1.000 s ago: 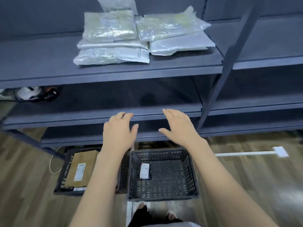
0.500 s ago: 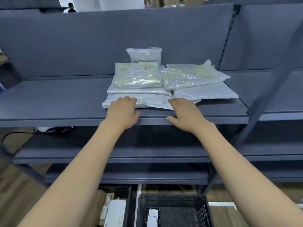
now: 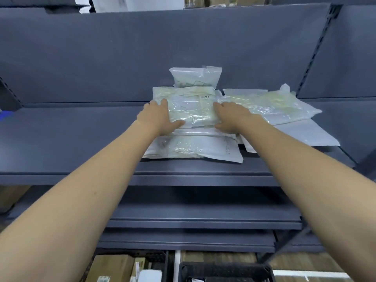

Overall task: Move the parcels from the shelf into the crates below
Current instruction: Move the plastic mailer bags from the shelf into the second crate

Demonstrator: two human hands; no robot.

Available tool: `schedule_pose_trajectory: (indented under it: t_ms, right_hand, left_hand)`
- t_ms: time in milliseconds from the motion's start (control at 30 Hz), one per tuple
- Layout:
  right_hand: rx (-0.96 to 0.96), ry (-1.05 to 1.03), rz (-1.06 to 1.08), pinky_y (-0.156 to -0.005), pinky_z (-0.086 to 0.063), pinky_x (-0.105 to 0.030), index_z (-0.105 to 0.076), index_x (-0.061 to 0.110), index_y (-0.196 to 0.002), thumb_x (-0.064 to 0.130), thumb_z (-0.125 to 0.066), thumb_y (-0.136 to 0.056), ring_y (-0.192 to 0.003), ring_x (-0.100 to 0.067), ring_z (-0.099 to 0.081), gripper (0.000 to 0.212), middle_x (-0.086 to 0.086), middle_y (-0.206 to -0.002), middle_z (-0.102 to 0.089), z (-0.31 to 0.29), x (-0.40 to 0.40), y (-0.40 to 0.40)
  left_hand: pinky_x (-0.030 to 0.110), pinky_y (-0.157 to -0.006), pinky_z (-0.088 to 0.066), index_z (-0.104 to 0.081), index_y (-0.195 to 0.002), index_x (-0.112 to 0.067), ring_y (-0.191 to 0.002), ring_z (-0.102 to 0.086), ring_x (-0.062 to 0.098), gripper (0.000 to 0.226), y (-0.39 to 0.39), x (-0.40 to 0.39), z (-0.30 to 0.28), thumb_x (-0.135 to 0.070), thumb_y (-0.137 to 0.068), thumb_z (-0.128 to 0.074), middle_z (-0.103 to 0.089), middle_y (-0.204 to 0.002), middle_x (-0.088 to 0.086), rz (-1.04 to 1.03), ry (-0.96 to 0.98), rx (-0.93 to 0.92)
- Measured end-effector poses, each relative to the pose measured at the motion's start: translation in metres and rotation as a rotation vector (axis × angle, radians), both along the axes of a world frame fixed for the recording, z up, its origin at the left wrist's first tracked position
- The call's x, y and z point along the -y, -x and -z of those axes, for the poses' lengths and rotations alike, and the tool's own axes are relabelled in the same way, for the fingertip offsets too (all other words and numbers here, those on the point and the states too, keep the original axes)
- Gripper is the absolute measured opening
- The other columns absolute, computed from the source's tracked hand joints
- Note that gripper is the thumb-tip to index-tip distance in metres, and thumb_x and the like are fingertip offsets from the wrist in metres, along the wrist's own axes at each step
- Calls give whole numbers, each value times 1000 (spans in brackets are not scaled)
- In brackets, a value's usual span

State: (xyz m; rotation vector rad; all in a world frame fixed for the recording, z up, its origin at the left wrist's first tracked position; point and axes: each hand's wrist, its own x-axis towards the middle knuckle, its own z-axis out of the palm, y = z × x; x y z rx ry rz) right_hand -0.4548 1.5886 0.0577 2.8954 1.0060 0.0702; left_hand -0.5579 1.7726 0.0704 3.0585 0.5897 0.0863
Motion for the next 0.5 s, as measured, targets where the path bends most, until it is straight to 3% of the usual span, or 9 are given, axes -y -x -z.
schedule_pose_trajectory:
  t_ms: [133, 300, 500]
  right_hand:
    - [-63, 7, 38, -73, -40, -36, -26, 9, -138, 33, -50, -93, -100, -33, -53, 56, -15, -114, -55, 13, -5, -7]
    - [-60, -81, 32, -79, -36, -36, -15, 7, -146, 30, -48, -95, -110, -35, -47, 65, -19, -121, -51, 22, -4, -4]
    - [-56, -189, 24, -72, -32, -34, -27, 1, -138, 29, -45, -97, -103, -36, -49, 52, -24, -113, -55, 24, -2, 13]
  left_hand:
    - [40, -89, -38, -16, -147, -12, -128, -37, 37, 91, -19, -5, 4, -66, -83, -50, -40, -141, 16, -45, 143, -39]
    - [35, -87, -36, -18, -146, -12, -125, -42, 32, 85, -21, -6, 14, -56, -85, -58, -44, -138, 9, -81, 288, -16]
    - [33, -91, -37, -32, -139, -14, -125, -42, 29, 77, 3, -1, 12, -47, -80, -69, -45, -136, 7, -87, 432, 215]
